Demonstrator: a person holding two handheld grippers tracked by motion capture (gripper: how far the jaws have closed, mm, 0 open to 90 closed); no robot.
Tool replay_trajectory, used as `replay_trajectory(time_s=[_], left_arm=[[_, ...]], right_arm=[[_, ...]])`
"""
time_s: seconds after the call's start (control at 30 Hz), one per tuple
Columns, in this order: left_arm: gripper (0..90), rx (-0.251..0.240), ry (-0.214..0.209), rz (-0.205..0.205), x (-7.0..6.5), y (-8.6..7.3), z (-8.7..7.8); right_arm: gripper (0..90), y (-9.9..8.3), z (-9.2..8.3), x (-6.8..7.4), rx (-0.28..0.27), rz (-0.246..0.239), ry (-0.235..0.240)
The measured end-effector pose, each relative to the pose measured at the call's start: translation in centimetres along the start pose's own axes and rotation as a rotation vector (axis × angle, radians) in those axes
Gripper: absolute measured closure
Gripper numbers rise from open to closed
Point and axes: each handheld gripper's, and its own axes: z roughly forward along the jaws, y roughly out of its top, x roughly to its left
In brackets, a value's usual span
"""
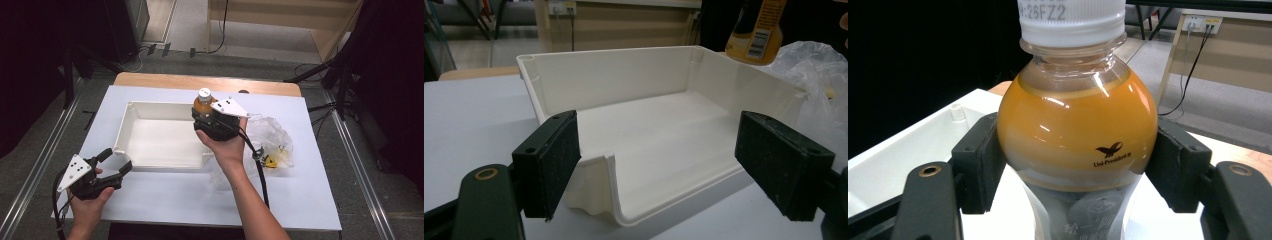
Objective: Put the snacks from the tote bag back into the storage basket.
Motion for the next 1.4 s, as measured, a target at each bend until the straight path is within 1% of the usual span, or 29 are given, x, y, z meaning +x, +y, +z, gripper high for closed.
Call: replay_trajectory(time_s=[0.67, 0.97, 1.03, 1.13, 1.2, 1.23, 1.27, 1.33, 1.4], left_arm=[[18.5, 0.007, -0.001, -0.002, -0.1, 0.0, 0.1], [18.4, 0.011, -0.011, 0.006, -0.1, 0.0, 0.1], [18.0, 0.009, -0.022, 0.008, -0.1, -0.1, 0.1], [16.7, 0.004, -0.053, 0.029, -0.2, 0.0, 0.1], [15.6, 0.003, -0.066, 0.034, -0.4, 0.0, 0.1], [15.4, 0.003, -0.066, 0.034, -0.4, 0.0, 0.1], [14.6, 0.002, -0.078, 0.037, -0.4, -0.1, 0.1], [14.5, 0.002, -0.081, 0.037, -0.3, -0.1, 0.1], [14.5, -0.001, -0.09, 0.03, -0.2, -0.1, 0.0]], right_arm=[[31.3, -0.2, 0.5, 0.4, 0.0, -0.002, 0.017], [31.3, -0.6, 0.8, 0.6, 0.018, -0.005, 0.022], [31.3, -0.7, 0.9, 0.7, 0.02, -0.011, 0.021], [31.2, -0.9, 1.1, 0.7, 0.027, -0.011, 0.022], [31.3, -1.0, 1.1, 0.8, 0.031, -0.013, 0.022], [31.2, -1.1, 1.2, 0.8, 0.031, -0.013, 0.021], [31.2, -1.2, 1.2, 0.7, 0.032, -0.011, 0.022], [31.2, -1.4, 1.3, 0.7, 0.038, -0.009, 0.021], [31.2, -1.6, 1.4, 0.6, 0.042, -0.006, 0.019]])
